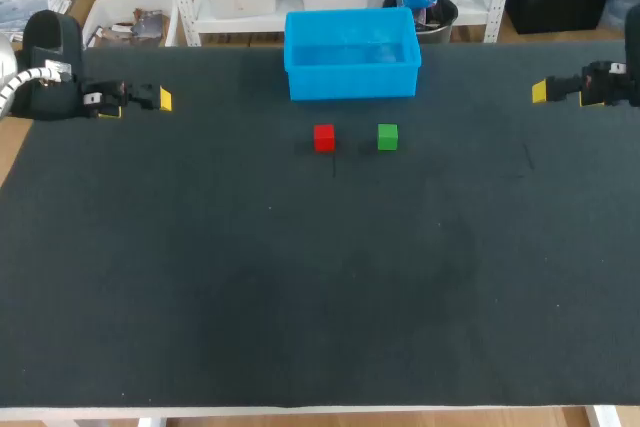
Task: Use the left arm to pick the red cube and place it into the blue plastic box first, then use the right arm to grasp the green cube and put it into the same blue plastic box after the first action is fully finished.
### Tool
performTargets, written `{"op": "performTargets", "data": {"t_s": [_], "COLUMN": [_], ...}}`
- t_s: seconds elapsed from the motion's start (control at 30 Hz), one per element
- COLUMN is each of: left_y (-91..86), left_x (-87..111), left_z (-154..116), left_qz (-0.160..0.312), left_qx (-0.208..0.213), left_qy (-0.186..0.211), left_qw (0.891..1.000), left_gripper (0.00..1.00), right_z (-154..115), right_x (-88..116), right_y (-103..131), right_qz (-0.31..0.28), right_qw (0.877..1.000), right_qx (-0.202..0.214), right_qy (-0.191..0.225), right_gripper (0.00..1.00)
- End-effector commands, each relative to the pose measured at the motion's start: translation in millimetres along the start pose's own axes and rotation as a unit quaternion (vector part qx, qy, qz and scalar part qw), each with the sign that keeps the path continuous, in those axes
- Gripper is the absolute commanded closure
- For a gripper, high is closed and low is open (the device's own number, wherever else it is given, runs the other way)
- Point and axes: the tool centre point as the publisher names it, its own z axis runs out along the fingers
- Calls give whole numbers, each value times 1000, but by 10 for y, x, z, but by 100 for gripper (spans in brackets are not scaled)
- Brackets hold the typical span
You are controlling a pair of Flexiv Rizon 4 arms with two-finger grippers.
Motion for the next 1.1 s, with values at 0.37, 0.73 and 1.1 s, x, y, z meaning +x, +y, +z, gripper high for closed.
{"op": "performTargets", "data": {"t_s": [0.37, 0.73, 1.1], "left_y": [8, 8, -455], "left_x": [2, 2, -199], "left_z": [0, 0, 285], "left_qz": [0, 0, 54], "left_qx": [1, 1, -69], "left_qy": [-1, -1, 51], "left_qw": [1000, 1000, 995], "left_gripper": [0, 0, 0], "right_z": [0, 0, 0], "right_x": [-2, -2, -2], "right_y": [-4, -4, -4], "right_qz": [0, 0, 0], "right_qw": [1000, 1000, 1000], "right_qx": [-1, -1, -1], "right_qy": [0, 0, 0], "right_gripper": [0, 0, 0]}}
